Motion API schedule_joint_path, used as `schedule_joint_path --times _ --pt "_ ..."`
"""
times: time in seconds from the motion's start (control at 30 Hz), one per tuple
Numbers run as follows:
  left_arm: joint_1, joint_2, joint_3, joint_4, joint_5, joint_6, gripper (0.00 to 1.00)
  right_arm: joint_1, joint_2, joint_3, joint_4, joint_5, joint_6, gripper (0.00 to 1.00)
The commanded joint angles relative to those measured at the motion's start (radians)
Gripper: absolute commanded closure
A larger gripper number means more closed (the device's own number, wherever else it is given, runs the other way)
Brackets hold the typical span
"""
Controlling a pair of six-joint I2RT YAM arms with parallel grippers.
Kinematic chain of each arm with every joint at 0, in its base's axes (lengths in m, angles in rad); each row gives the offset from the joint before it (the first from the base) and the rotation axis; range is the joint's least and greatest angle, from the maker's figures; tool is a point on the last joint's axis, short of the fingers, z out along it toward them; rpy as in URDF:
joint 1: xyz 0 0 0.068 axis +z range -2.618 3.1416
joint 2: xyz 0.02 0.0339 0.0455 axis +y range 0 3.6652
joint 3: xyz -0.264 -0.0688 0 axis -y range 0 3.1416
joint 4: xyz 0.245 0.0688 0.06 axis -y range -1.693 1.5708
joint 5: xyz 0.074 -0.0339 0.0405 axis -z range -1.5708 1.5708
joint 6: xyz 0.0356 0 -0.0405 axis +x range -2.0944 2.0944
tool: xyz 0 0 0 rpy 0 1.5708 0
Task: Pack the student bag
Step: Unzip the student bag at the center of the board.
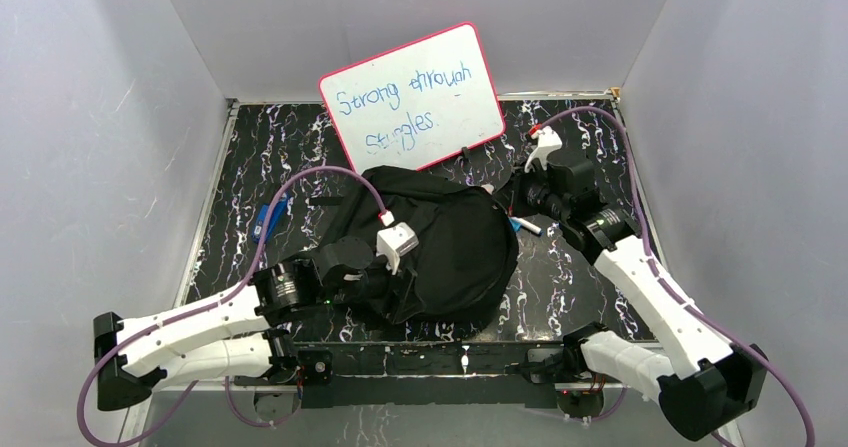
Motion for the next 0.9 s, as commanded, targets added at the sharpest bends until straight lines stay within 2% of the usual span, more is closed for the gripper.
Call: schedule_joint_path --times 0.0,0.23,0.47,0.63,0.87 --pt "-0.004 -0.002 0.053 0.008 -0.122 -0.035 0.41 -0.003 -0.061 0.002 0.061 -0.248 -0.051 1.0" --pt "-0.004 0.083 0.098 0.147 -0.25 -0.085 0.4 -0.003 -0.122 -0.025 0.061 -0.357 0.015 1.0" --pt "-0.004 0.217 0.183 0.294 -0.199 -0.094 0.37 -0.004 -0.137 0.01 0.01 -0.361 0.119 1.0" --pt "-0.005 0.264 0.185 0.399 -0.149 -0.126 0.33 -0.004 -0.149 0.012 -0.033 -0.38 0.176 1.0" --pt "-0.019 0.291 0.151 0.479 -0.26 -0.209 0.3 -0.004 -0.184 -0.003 -0.04 -0.39 0.265 1.0"
